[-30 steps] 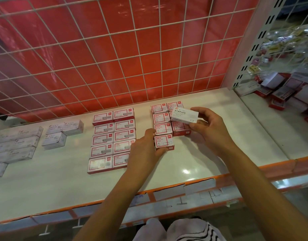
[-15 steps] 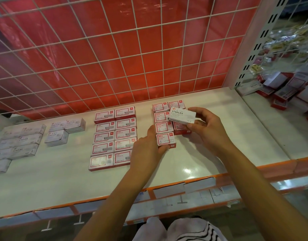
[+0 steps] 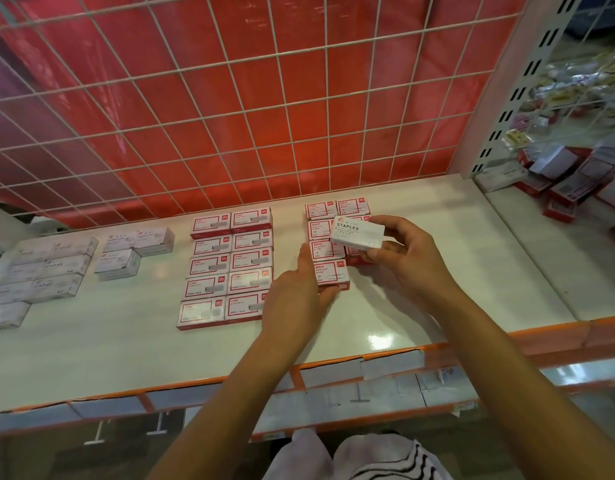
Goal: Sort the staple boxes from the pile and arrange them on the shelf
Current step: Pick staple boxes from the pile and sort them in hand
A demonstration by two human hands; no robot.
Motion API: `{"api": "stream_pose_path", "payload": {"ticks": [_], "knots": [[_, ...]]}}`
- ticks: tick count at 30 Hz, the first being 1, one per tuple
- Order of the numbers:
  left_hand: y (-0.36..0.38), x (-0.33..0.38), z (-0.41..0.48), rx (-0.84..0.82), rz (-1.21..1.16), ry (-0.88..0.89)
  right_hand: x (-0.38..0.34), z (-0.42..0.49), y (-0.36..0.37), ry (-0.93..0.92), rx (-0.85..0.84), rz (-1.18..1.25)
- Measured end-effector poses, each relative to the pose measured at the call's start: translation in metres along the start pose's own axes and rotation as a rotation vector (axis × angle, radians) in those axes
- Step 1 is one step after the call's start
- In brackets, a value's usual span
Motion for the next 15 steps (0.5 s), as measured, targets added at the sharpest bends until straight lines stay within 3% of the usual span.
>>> {"api": "stream_pose_path", "payload": {"ticks": [6, 15], "knots": [[-0.021, 0.005, -0.009, 0.048, 0.039, -0.015, -0.005, -0.003, 0.005, -0.024, -0.051, 0.039], [-0.049, -0.013, -0.019, 0.133, -0.431, -0.044, -0.011, -0.009, 0.040, 0.019, -0.223, 0.143]]}}
Point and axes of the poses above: each hand's wrist, its own z-axis towards the middle knuckle, its own y-axis out of the palm, x = y × z, the point moved 7 cm from there along z, towards the middle knuckle, and after that the axes turned 6 degrees about -x, right-handed, at the moved point
